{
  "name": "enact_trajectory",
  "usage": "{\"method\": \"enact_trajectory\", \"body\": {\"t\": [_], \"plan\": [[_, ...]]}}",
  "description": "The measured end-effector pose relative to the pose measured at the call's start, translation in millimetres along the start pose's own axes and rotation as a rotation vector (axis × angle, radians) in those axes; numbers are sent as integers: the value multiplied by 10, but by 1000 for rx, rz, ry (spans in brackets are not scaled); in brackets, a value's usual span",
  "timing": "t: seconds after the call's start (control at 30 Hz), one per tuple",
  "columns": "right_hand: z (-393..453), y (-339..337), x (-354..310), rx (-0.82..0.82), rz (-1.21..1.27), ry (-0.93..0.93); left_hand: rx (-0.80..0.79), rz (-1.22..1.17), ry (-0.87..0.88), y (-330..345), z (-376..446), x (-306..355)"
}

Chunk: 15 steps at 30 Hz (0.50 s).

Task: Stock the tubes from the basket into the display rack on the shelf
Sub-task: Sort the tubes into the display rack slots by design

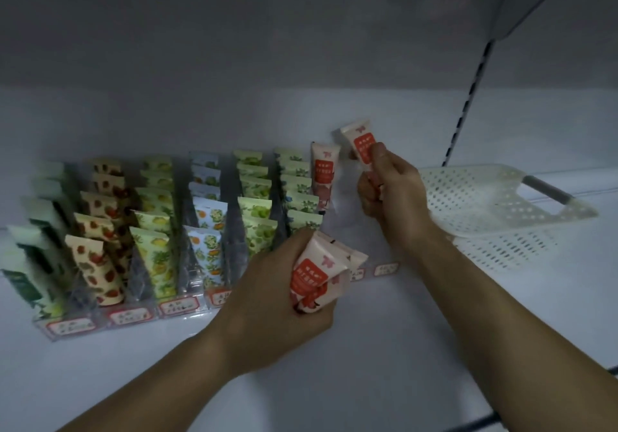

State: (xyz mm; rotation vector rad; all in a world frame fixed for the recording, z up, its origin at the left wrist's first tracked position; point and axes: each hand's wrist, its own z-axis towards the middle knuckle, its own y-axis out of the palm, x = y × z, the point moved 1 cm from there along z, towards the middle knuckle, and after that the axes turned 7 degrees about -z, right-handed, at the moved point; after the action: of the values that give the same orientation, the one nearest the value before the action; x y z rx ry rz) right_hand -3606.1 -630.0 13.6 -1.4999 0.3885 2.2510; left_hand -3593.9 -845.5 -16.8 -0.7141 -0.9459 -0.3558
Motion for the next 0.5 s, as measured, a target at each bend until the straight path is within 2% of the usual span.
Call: {"method": "enact_trajectory", "body": {"t": [0.1, 0.33, 0.5], "plan": [[13, -103, -34, 24, -31, -9, 31, -42, -29, 11, -6, -12], [-94, 21, -16, -48, -350, -177, 57, -50, -45, 32, -31, 0], [-84, 78, 84, 25, -527, -244, 61, -33, -47, 41, -36, 9]]}}
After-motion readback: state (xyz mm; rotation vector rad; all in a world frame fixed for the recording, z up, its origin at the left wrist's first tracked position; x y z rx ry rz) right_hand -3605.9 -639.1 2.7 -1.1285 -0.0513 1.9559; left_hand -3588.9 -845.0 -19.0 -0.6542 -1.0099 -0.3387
